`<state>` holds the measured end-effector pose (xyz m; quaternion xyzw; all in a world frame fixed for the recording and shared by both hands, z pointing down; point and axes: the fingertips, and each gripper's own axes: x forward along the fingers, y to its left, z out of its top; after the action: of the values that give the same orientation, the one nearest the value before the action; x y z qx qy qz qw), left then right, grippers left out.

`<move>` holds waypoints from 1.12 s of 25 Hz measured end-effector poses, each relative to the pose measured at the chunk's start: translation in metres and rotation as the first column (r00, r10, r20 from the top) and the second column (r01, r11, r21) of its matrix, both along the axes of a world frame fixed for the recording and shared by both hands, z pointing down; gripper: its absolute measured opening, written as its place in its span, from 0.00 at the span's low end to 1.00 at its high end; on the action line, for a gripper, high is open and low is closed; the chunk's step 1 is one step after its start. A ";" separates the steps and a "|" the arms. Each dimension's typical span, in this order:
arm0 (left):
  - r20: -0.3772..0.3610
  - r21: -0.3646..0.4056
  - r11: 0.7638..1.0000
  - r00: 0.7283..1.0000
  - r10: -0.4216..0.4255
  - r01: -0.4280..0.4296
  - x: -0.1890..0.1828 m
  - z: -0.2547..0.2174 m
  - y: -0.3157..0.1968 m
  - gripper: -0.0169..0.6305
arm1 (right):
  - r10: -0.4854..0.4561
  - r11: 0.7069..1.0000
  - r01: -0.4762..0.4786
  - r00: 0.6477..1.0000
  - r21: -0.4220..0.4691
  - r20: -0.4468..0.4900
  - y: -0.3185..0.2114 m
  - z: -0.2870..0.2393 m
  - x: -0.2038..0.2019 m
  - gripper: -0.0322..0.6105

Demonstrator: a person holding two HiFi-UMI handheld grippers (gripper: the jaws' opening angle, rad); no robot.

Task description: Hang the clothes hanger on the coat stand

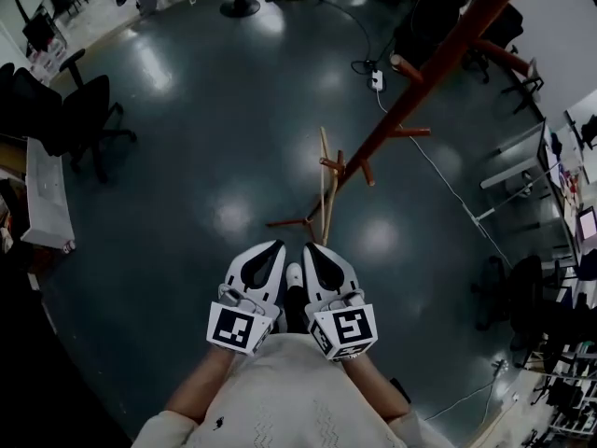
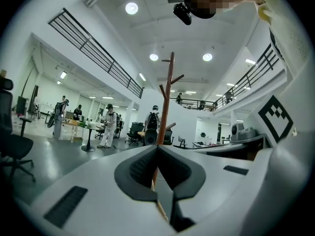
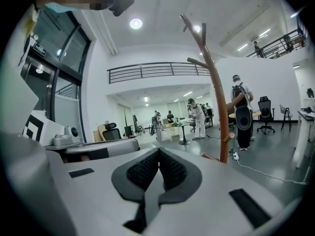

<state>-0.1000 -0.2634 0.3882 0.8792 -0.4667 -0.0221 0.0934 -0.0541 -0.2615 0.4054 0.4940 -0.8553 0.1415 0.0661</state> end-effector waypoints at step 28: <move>0.037 0.032 0.997 0.997 -0.067 0.066 -0.075 -0.007 0.050 0.05 | -0.089 0.995 0.089 0.996 0.043 -0.007 0.042 -0.016 -0.077 0.08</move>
<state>-0.1750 -0.2136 0.3810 0.8647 -0.4970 -0.0155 0.0702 -0.1306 -0.2200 0.3897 0.4572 -0.8791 0.1187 0.0635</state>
